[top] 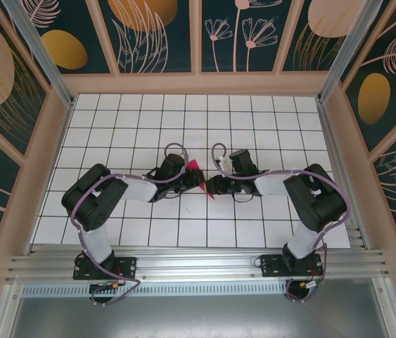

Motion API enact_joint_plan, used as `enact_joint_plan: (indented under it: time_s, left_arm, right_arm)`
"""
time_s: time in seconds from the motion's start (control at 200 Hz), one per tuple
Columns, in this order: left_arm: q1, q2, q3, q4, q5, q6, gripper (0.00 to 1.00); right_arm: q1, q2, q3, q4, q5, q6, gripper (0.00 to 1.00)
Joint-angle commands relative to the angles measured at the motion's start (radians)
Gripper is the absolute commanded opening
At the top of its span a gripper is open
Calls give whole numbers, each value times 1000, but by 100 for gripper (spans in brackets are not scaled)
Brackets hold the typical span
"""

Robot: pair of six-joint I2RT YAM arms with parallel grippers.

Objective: Fold a paper plane with a square sheet of paper (pick it up from the middle)
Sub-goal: Fold the wing for the fifth time at the center of the table.

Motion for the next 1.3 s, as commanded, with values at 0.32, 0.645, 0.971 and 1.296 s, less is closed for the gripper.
enact_joint_plan:
  time_s: [0.32,0.645,0.971,1.296]
  left_arm:
    - [8,25,17,-111,-64,-19,41]
    - [9,34,30,-123,-62,-24,41]
    - [9,33,30,-125,-62,-24,41]
    - [10,24,31,-129,-64,-23,41]
  right_arm:
    - [111,-91,-7,-43,304,-107,25]
    - [182,-106,-23,-29,382,-160,27]
    - [184,-71,-24,-33,401,-149,26]
    - [183,-56,-35,-17,404,-144,15]
